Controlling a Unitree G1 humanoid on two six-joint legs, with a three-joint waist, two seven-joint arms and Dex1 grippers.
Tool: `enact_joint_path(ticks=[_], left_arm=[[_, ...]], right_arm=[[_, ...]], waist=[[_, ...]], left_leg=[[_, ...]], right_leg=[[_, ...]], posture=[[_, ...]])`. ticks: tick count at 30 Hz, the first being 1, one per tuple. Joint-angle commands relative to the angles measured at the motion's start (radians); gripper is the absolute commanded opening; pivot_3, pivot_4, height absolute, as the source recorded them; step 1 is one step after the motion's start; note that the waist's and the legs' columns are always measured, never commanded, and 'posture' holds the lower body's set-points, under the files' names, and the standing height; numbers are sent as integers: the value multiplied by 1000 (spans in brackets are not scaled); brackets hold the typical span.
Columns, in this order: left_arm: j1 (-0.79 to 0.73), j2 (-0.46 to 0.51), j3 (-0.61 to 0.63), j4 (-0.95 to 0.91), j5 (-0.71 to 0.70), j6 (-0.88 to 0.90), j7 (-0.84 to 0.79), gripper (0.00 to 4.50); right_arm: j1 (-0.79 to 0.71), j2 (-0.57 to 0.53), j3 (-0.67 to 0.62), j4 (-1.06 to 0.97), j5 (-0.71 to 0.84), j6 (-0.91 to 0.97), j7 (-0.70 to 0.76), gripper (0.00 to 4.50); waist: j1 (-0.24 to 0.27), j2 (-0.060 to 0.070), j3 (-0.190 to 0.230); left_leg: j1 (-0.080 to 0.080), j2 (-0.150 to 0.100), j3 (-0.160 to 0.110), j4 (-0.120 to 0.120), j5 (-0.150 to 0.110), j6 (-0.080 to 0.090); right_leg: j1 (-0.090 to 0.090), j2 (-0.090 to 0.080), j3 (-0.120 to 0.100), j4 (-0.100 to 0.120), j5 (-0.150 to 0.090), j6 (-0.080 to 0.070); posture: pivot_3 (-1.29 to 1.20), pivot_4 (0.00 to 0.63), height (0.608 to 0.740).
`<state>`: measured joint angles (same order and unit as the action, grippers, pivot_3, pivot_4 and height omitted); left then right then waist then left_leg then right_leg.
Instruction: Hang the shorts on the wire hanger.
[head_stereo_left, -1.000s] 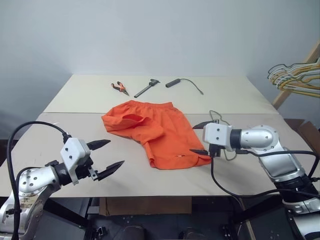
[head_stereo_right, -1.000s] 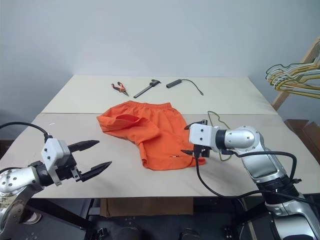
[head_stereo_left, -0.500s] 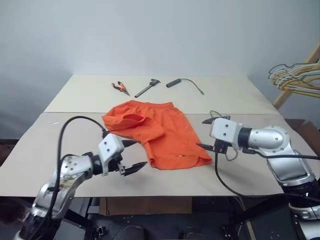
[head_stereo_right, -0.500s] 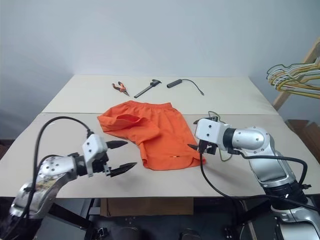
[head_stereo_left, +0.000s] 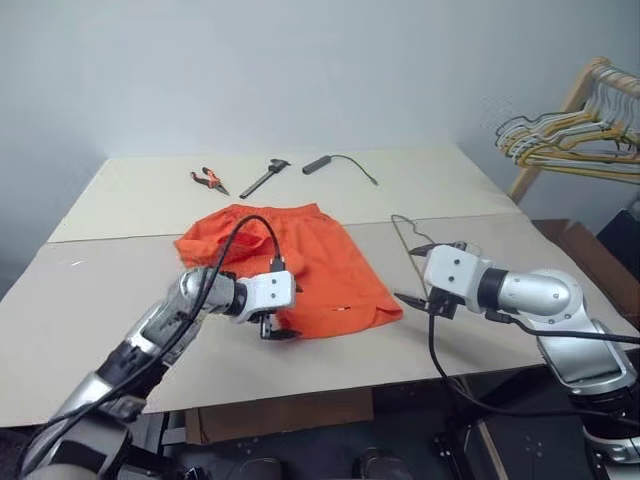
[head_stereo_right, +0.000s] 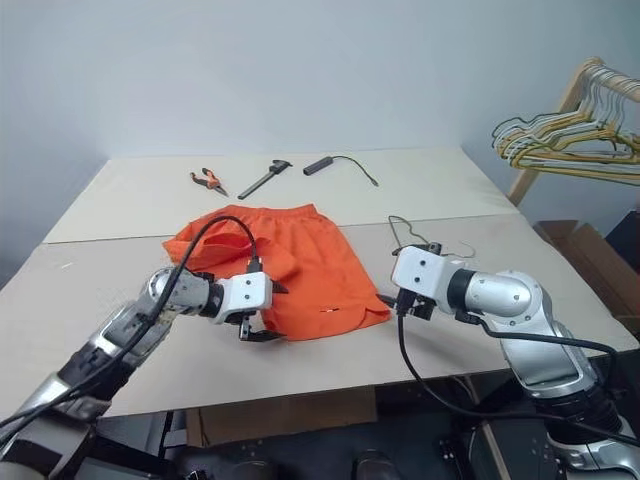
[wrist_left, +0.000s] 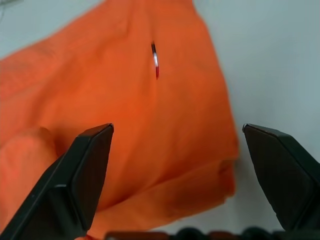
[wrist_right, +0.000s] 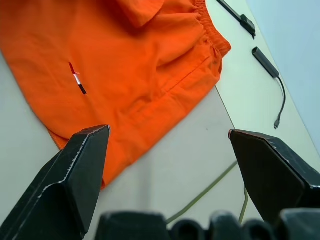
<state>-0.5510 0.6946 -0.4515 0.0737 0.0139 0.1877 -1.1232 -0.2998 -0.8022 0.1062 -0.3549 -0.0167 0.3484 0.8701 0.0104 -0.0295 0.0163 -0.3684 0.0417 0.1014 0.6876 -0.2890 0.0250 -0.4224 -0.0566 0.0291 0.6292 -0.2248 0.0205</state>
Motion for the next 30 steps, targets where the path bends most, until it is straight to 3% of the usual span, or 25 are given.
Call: enact_joint_path(ticks=[1, 6, 9, 16, 21, 30], left_arm=[[-46, 9, -17, 51, 33, -59, -75, 4500], [-62, 8, -38, 131, 98, -112, -108, 4500], [-73, -11, -36, 187, 131, -132, -80, 3923], [-71, -35, -5, 211, 115, -162, -80, 1558], [-54, 8, 16, 213, 100, -207, -105, 56], [44, 255, 142, 319, 100, -451, -114, 56]], right_arm=[[0, -1, -27, -42, 6, 14, -17, 4429], [11, 2, -22, -50, -1, 22, -28, 4429], [6, 7, -16, -50, -1, 32, -33, 4500], [-13, 11, -6, -27, -3, 25, -33, 4500], [-31, 19, 3, -6, -7, 16, -37, 4500], [-29, 27, 11, 6, -13, -3, -45, 4500]], waist=[[-8, 0, 0], [-17, 0, 0], [-20, 0, 0], [-21, 0, 0], [-23, 0, 0], [-22, 1, 0]], left_leg=[[0, 0, 0, 0, 0, 0], [-1, 1, 0, 6, -2, 3], [-1, 1, 0, 8, -2, 4], [-1, 1, 0, 9, -2, 4], [-1, 1, 0, 9, -3, 4], [-1, 2, 2, 9, -3, 4]], right_leg=[[0, 0, 0, 0, 0, 0], [0, 0, 0, 1, 0, 1], [1, 0, 0, 1, 0, 2], [1, -1, 1, 3, 1, 3], [0, 0, 2, 3, 1, 3], [-1, 0, 3, 3, 1, 3]], posture=[[-4, 0, 740], [-3, 0, 740], [1, 0, 740], [15, 0, 740], [24, 0, 740], [47, 0, 740]])
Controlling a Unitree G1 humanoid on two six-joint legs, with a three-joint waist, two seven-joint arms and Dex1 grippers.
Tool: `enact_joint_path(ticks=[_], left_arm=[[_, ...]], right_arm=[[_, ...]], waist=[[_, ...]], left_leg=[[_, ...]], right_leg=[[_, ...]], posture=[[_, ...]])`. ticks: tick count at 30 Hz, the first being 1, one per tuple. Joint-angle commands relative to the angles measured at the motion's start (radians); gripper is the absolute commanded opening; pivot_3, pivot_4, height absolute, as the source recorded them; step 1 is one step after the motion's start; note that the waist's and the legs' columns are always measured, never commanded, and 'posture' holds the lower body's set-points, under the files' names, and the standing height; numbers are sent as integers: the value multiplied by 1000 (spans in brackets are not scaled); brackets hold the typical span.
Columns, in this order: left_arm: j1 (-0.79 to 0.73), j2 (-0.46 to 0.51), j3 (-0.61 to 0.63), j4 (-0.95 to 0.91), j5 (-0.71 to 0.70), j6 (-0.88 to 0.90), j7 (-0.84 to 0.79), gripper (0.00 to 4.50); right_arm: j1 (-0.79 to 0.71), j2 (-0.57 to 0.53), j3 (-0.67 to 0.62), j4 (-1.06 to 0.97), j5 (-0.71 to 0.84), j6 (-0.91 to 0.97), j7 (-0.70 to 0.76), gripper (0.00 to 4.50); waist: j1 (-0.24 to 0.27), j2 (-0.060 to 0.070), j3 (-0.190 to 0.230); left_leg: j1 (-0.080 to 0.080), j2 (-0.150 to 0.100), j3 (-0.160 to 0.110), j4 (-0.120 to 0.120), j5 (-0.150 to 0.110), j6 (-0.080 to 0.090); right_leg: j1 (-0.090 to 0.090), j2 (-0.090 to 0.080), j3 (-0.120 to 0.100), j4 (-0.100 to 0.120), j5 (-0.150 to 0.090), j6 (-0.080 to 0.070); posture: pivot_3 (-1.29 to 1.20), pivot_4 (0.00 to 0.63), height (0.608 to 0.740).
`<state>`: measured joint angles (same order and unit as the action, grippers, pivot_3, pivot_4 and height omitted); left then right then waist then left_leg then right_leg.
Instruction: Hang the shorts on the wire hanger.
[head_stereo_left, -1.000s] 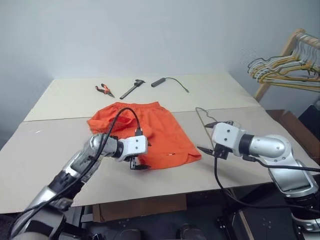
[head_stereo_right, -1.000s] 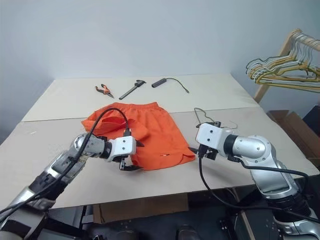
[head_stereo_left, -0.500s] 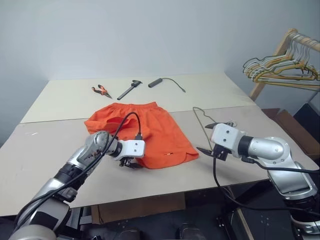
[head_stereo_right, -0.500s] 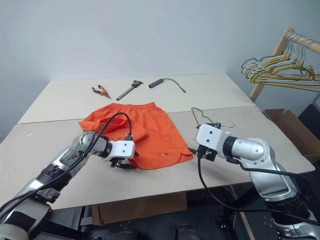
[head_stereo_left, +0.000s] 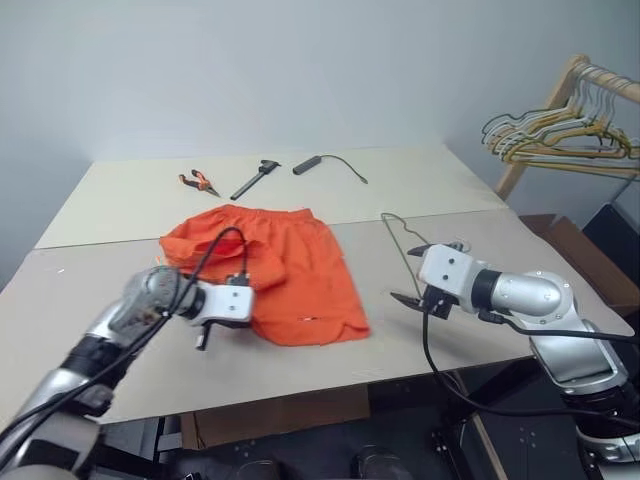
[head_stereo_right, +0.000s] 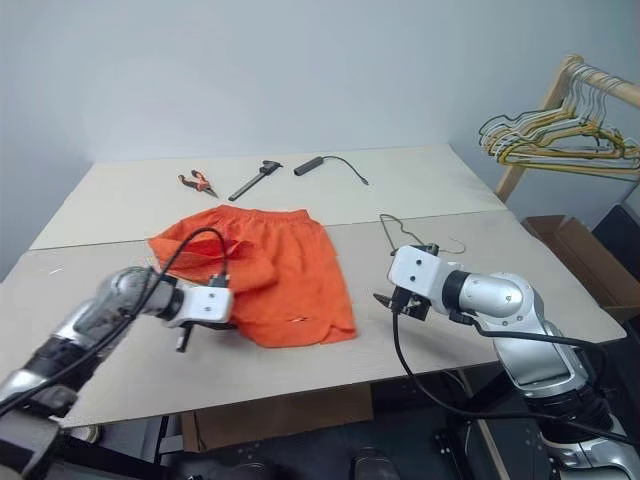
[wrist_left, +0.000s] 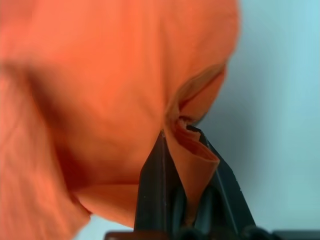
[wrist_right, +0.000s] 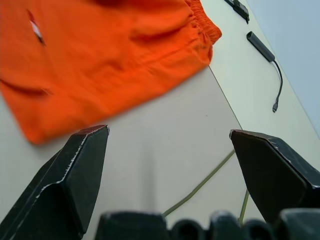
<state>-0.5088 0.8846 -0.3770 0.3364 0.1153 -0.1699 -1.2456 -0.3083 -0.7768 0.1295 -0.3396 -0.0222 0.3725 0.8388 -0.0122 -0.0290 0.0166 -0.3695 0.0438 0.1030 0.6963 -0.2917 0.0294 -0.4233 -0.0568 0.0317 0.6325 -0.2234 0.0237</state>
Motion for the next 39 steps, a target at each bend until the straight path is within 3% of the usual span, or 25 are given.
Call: enact_joint_path(ticks=[1, 7, 13, 17, 20, 25, 28, 34, 36, 39], left_arm=[[6, 92, 79, 88, -3, -122, 4, 56], [-45, 185, 96, 335, 121, -249, 143, 56], [-121, 117, 128, 511, 137, -325, 282, 56], [-147, 86, 110, 585, 185, -412, 342, 969], [-150, 98, 92, 607, 222, -436, 345, 1987], [-117, 173, 122, 561, 149, -427, 165, 3574], [-53, 289, 138, 496, 92, -363, -17, 4477], [99, 409, 238, 366, -29, -285, -117, 4492], [183, 417, 328, 294, -145, -270, -139, 4492], [351, 369, 504, 86, -441, -126, -245, 4492]], right_arm=[[-23, 3, -10, -7, -9, -29, -14, 4500], [-44, 15, 2, 22, -14, -47, -18, 4500], [-53, 27, 12, 31, -15, -59, -20, 4500], [-53, 28, 11, 29, -14, -58, -14, 4500], [-50, 25, 6, 18, -12, -49, -12, 4500], [-31, 16, -5, -2, -8, -36, -11, 4500], [-24, 18, -5, -11, -5, -28, -13, 4500], [-22, 29, 3, -13, -9, -26, -22, 4500], [-20, 32, 4, -16, -6, -23, -22, 4500], [-16, 37, 7, -17, -7, -24, -25, 4500]], waist=[[1, 0, 0], [17, 0, 0], [49, 0, 0], [59, 0, 0], [58, 0, 0], [46, 0, 0], [29, 0, 0], [21, 0, 0], [23, 0, 0], [25, 0, 0]], left_leg=[[0, 0, 0, 0, 0, 0], [0, 0, 4, 0, 0, 0], [0, 1, 5, 0, 0, 0], [0, 1, 6, 0, 0, 0], [-1, 1, 6, 0, 0, 0], [0, 1, 7, 0, 0, -1], [0, 2, 7, 0, -1, -1], [0, 3, 8, 0, -2, -2], [0, 4, 8, 0, -2, -2], [0, 6, 8, 0, -2, -2]], right_leg=[[0, 0, 0, 0, 0, 0], [0, -1, 0, 0, 0, 0], [-1, -1, -1, 0, 0, 0], [-1, -1, -1, 0, 0, 0], [-1, -1, -1, 0, 0, 0], [-2, -1, -1, 0, 0, 0], [-2, -1, -1, 0, 0, -1], [-2, -1, -1, 1, 0, -1], [-3, -1, -2, 1, -1, -1], [-3, -2, -2, 3, -1, -2]], posture=[[49, 0, 740], [66, 0, 740], [73, 0, 740], [67, 0, 740], [58, 0, 740], [48, 0, 740], [47, 0, 740], [52, 0, 740], [53, 0, 740], [55, 0, 740]])
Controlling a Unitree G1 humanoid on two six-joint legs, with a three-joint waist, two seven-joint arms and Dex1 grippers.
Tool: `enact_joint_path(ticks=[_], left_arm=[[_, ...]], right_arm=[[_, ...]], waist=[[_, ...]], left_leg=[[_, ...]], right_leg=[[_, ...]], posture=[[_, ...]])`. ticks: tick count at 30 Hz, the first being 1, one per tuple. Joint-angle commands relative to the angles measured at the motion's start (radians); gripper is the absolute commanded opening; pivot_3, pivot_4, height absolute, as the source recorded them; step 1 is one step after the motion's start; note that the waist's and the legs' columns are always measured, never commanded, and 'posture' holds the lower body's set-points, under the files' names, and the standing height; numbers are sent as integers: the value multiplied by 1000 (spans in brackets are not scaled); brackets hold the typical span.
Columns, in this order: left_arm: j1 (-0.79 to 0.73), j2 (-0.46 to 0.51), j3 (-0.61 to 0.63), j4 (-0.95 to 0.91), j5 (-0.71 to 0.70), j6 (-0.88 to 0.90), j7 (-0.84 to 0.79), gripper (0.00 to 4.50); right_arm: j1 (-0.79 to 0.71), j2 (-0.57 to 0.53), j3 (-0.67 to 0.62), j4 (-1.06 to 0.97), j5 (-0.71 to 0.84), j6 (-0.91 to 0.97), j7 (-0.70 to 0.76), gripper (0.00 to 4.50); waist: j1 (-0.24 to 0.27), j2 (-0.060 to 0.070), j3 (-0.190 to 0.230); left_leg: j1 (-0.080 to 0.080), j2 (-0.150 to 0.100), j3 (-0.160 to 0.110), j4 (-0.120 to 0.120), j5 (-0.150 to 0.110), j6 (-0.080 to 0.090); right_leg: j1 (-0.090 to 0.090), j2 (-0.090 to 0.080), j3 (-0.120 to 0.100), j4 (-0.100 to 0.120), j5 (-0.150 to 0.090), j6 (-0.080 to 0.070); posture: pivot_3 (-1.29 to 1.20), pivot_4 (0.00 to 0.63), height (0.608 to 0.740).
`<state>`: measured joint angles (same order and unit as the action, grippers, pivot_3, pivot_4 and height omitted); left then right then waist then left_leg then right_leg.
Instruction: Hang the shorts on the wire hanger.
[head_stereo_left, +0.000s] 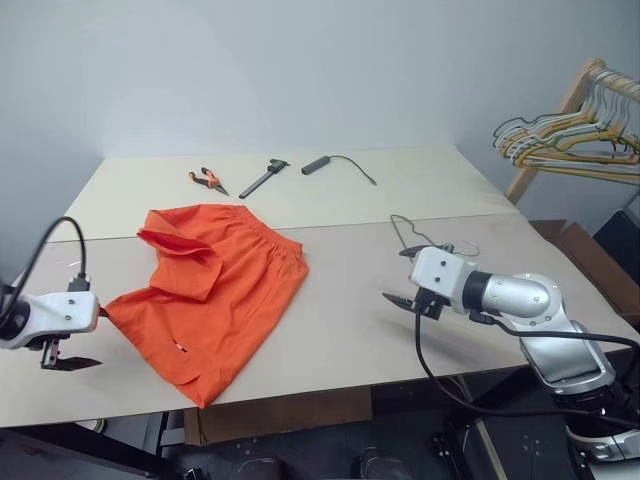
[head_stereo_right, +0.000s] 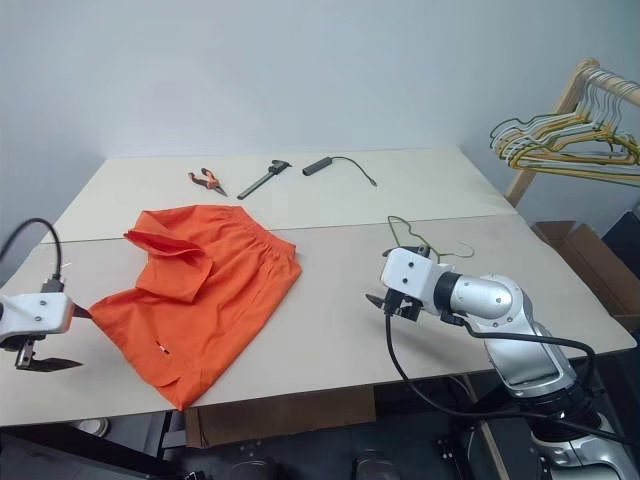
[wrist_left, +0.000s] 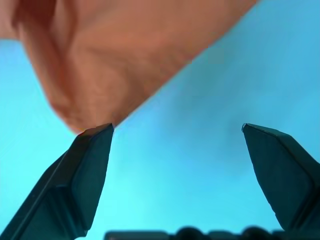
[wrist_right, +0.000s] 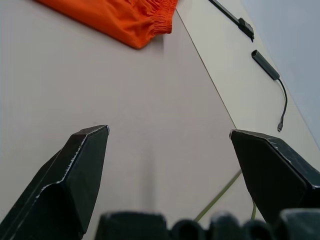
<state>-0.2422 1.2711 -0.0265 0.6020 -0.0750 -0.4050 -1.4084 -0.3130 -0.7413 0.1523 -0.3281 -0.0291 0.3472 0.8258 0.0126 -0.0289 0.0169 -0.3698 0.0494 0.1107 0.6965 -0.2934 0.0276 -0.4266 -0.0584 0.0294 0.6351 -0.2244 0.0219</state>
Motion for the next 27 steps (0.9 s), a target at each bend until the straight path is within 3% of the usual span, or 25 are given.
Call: enact_joint_path(ticks=[1, 6, 9, 18, 27], left_arm=[[133, -28, 188, -245, -308, 151, -102, 4492], [306, -81, 250, -491, -438, 300, -148, 4492], [332, -126, 183, -560, -411, 321, -151, 4492], [275, -218, 12, -528, -185, 295, -69, 4492], [233, -286, -24, -507, -160, 356, -15, 4492]], right_arm=[[-11, 3, -15, -27, -1, 0, -13, 4500], [-16, 12, -13, -25, -3, 5, -18, 4500], [-18, 23, -11, -27, -5, 10, -27, 4500], [-5, 32, -10, -47, -7, 29, -45, 4500], [7, 26, -18, -63, -7, 42, -53, 4500]], waist=[[-1, 0, 0], [-3, 0, 0], [-3, 0, 0], [-2, 0, 0], [-6, 1, 0]], left_leg=[[0, 0, 0, 0, 0, 0], [1, -1, 1, 0, 0, 0], [3, -1, 1, 0, 0, -1], [5, -2, 1, 0, 0, -1], [6, -2, 1, 0, 0, -1]], right_leg=[[0, 0, 0, 0, 0, 0], [-1, -1, 1, 6, -2, -1], [-1, 2, 1, 8, -3, -3], [2, 2, 1, 8, -4, -3], [1, 2, 1, 8, -4, -3]], posture=[[55, 0, 740], [56, 0, 740], [55, 0, 740], [33, 0, 740], [20, 0, 740]])
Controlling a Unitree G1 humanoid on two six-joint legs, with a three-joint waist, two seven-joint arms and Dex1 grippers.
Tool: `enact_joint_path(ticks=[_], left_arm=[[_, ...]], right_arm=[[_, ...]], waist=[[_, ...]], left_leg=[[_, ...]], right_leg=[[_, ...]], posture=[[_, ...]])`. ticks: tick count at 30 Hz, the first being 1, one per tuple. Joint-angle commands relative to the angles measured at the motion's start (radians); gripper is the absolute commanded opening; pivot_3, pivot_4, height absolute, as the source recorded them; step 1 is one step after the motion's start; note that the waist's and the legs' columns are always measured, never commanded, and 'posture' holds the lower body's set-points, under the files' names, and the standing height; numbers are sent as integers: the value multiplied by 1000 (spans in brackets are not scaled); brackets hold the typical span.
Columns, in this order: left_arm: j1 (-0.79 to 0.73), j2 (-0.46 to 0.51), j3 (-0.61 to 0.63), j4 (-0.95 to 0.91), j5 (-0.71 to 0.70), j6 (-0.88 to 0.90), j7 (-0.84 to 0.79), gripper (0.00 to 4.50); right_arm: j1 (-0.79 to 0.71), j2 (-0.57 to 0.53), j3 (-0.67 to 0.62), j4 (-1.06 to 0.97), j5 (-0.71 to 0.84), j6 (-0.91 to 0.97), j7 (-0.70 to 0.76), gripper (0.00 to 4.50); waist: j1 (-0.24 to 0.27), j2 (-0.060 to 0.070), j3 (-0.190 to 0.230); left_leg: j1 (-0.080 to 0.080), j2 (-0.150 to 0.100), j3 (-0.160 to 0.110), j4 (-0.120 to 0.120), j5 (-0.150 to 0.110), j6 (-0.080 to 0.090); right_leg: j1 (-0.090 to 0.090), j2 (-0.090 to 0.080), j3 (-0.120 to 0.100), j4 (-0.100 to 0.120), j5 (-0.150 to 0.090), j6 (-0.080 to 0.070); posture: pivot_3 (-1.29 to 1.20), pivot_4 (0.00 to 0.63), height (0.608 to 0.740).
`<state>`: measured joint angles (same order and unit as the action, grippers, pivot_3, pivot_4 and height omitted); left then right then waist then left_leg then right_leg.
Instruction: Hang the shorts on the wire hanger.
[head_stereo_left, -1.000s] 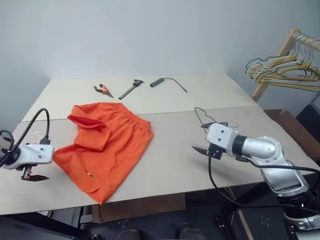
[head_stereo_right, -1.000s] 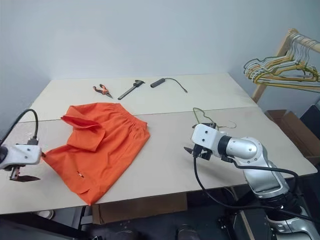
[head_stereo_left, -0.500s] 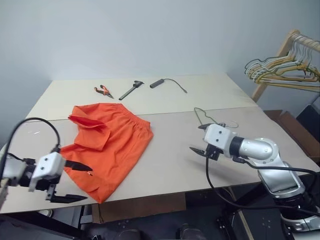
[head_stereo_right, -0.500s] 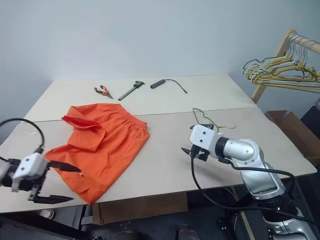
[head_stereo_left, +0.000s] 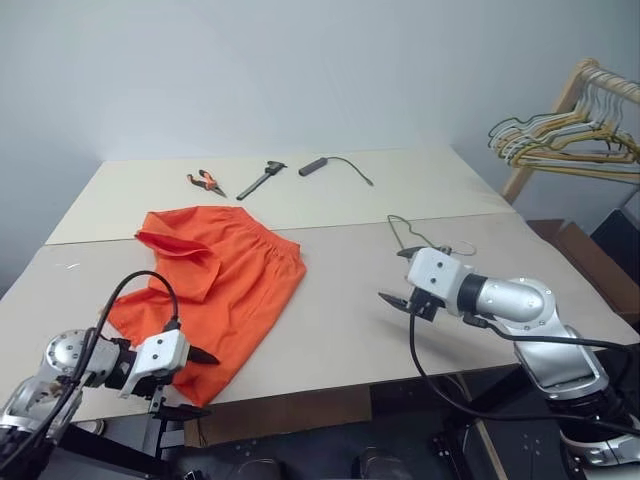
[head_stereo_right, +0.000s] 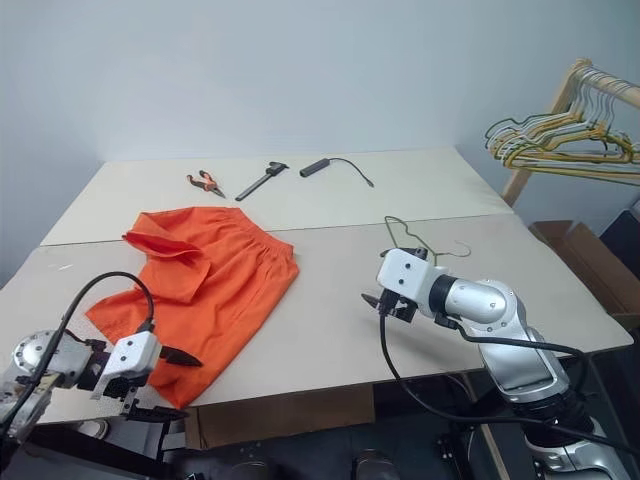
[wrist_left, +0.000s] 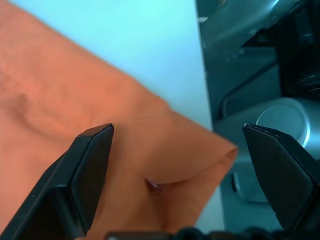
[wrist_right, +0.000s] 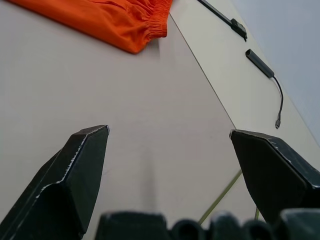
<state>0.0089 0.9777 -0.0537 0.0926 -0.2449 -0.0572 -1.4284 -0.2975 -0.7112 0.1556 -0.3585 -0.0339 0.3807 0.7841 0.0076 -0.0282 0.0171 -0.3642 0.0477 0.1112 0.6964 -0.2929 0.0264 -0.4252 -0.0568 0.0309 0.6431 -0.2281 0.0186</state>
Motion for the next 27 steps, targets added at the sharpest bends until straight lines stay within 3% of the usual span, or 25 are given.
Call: enact_joint_path(ticks=[1, 5, 16, 22, 27], left_arm=[[-21, 6, 0, 9, 9, 17, 0, 4492], [-43, 1, -20, 59, 54, 3, 19, 3575], [-81, -9, -24, 132, 59, -20, -16, 25], [-50, 24, 17, 135, 69, -83, 7, 25], [35, 62, 178, 26, -99, -25, -34, 25]], right_arm=[[-9, -6, -19, -30, -6, 6, -11, 4500], [-14, -2, -15, -26, -8, 7, -13, 4500], [-22, 3, 4, 2, -38, -12, -16, 4500], [-110, 50, 128, 139, -153, -124, -48, 4500], [-233, 170, 262, 331, -227, -271, -58, 4500]], waist=[[-1, 0, 0], [-6, 0, 0], [-19, 0, 0], [-31, 0, 0], [-53, 0, 0]], left_leg=[[0, 0, 0, 0, 0, 0], [0, 0, 0, 0, 0, 0], [0, 0, 0, 0, 0, 0], [2, 0, 1, 0, 0, 0], [2, 1, 1, -2, 0, 0]], right_leg=[[0, 0, 0, 0, 0, 0], [0, 0, 0, 0, 0, 0], [0, 0, 0, 0, 0, 0], [1, 0, 1, 1, 0, 0], [-1, 1, 2, 2, -1, -1]], posture=[[20, 0, 740], [25, 0, 740], [23, 0, 740], [11, 0, 740], [43, 0, 740]])
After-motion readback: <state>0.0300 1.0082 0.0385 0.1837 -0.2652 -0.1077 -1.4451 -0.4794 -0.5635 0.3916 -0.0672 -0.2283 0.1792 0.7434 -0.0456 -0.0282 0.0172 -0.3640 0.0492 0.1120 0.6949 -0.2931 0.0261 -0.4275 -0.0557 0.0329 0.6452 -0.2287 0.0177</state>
